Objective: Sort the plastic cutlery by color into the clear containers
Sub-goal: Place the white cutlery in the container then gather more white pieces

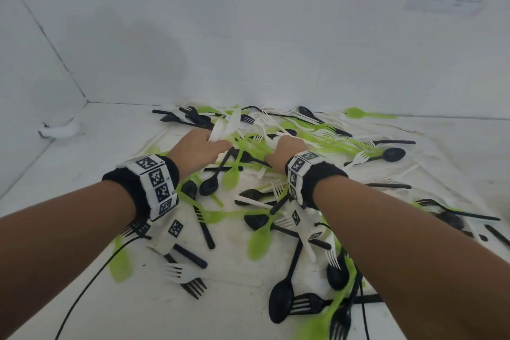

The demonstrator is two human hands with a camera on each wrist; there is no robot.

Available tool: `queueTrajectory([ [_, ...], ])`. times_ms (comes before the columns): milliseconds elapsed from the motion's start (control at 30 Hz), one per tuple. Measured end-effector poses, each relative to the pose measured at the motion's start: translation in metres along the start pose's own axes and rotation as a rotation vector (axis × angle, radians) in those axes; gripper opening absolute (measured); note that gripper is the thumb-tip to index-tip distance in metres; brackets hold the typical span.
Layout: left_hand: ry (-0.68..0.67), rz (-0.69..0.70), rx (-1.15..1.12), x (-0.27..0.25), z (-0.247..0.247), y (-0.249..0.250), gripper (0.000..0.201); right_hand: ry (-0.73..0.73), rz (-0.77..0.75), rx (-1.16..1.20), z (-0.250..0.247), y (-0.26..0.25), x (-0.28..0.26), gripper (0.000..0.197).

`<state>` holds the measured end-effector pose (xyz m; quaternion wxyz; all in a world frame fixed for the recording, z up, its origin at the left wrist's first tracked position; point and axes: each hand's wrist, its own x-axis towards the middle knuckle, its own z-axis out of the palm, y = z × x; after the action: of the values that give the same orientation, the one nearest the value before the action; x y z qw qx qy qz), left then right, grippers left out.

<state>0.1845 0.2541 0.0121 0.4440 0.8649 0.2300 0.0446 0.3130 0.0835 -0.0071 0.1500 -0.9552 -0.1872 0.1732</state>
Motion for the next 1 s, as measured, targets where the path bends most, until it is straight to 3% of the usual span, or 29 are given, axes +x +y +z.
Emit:
queueTrajectory([
  [133, -0.033, 0.034, 0.148, 0.000, -0.010, -0.014, 0.032, 0.019, -0.011, -0.033, 0.009, -0.004, 0.003, 0.029],
  [300, 0.047, 0.072, 0.234, -0.005, -0.015, -0.014, 0.037, -0.015, 0.016, -0.091, 0.010, -0.007, 0.005, 0.013],
  [433, -0.025, 0.067, 0.221, 0.000, -0.015, -0.016, 0.029, -0.050, 0.027, -0.077, 0.003, -0.009, 0.006, 0.025],
  [633, -0.024, 0.106, 0.270, 0.004, -0.003, -0.015, 0.024, -0.044, -0.030, -0.026, -0.015, -0.009, 0.000, 0.019],
  [867, -0.029, -0.006, 0.165, 0.006, -0.003, -0.014, 0.017, 0.005, -0.121, 0.046, -0.017, -0.017, -0.009, 0.019],
  [1000, 0.006, 0.012, 0.064, 0.007, -0.015, -0.026, 0.013, 0.054, -0.156, 0.150, -0.007, -0.030, -0.011, 0.027],
])
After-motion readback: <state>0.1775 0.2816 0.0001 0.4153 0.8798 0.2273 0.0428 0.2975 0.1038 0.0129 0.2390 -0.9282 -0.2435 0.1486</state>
